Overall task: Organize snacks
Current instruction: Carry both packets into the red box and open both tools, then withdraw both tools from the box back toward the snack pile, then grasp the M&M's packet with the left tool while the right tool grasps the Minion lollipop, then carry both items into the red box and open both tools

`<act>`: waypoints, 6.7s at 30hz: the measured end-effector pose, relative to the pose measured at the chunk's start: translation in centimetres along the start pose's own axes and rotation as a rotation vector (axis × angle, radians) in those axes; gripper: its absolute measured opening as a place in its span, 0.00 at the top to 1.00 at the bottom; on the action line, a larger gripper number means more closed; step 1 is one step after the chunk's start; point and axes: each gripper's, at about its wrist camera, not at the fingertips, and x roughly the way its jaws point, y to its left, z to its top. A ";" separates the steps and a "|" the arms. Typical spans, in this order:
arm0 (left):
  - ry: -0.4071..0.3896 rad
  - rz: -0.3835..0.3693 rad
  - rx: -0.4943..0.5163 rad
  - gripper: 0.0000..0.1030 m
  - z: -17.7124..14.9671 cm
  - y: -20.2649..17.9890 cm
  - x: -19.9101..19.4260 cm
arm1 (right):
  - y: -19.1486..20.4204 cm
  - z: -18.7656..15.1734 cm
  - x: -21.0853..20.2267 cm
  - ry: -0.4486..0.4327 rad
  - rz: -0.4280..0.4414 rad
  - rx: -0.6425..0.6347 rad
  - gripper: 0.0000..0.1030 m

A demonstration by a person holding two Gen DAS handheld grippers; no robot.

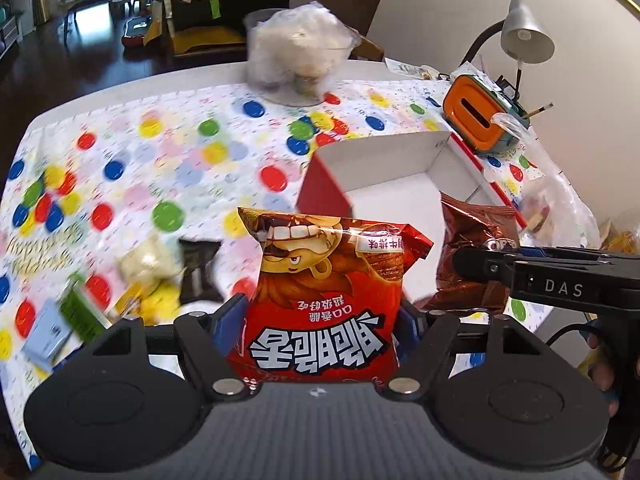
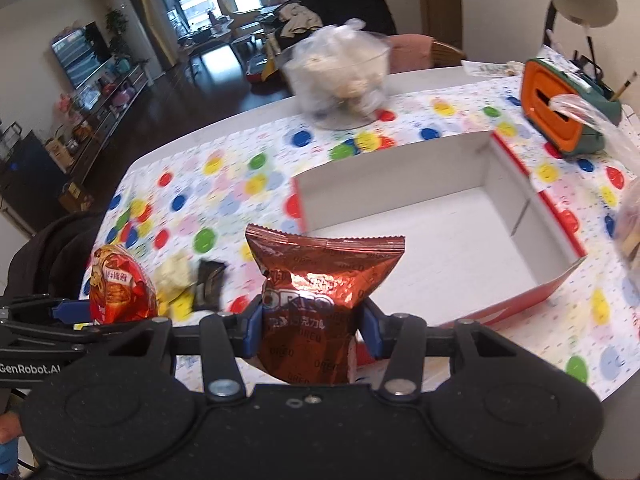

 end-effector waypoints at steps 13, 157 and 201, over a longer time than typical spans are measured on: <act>0.060 0.028 0.017 0.28 6.6 -7.8 8.4 | -10.2 5.2 4.2 0.067 -0.011 -0.029 0.54; 0.086 0.153 -0.388 0.06 -15.5 28.0 2.6 | 25.9 -16.1 16.0 0.229 0.321 -0.827 0.29; 0.011 0.117 -0.565 0.60 -17.1 29.0 -1.0 | 20.3 -13.7 11.9 0.186 0.291 -0.638 0.50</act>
